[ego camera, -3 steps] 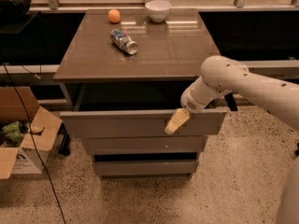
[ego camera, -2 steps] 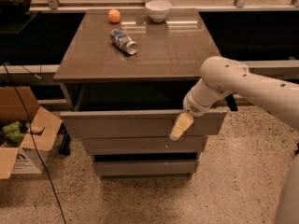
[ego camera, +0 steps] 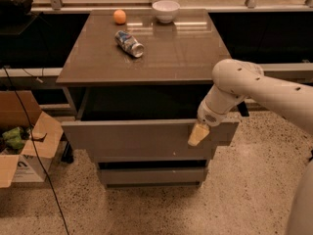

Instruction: Open top drawer

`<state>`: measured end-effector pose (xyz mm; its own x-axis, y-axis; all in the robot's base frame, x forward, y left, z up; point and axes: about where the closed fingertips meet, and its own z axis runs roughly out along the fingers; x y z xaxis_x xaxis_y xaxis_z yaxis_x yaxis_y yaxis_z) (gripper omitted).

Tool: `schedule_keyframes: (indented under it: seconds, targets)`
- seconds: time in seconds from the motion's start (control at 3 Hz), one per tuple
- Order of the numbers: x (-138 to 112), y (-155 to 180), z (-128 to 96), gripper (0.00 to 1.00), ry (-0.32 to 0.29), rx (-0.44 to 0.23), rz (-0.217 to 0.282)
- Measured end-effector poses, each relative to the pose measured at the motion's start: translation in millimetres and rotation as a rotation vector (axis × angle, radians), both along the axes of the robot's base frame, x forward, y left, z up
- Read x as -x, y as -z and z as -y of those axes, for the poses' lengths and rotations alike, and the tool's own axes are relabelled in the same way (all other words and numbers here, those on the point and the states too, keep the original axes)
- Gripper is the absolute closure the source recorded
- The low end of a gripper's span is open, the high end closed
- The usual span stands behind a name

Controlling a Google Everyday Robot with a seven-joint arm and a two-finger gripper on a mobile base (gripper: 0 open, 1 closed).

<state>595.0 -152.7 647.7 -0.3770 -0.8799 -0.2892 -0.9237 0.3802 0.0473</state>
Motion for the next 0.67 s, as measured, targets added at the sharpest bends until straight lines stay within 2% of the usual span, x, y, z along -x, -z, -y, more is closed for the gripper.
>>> schedule_keyframes:
  seconds: [0.33, 0.67]
  targets:
    - [0.2, -3.1, 0.0, 0.64, 0.0, 0.0, 0.0]
    - [6.8, -3.2, 0.9, 0.6, 0.003, -0.002, -0.005]
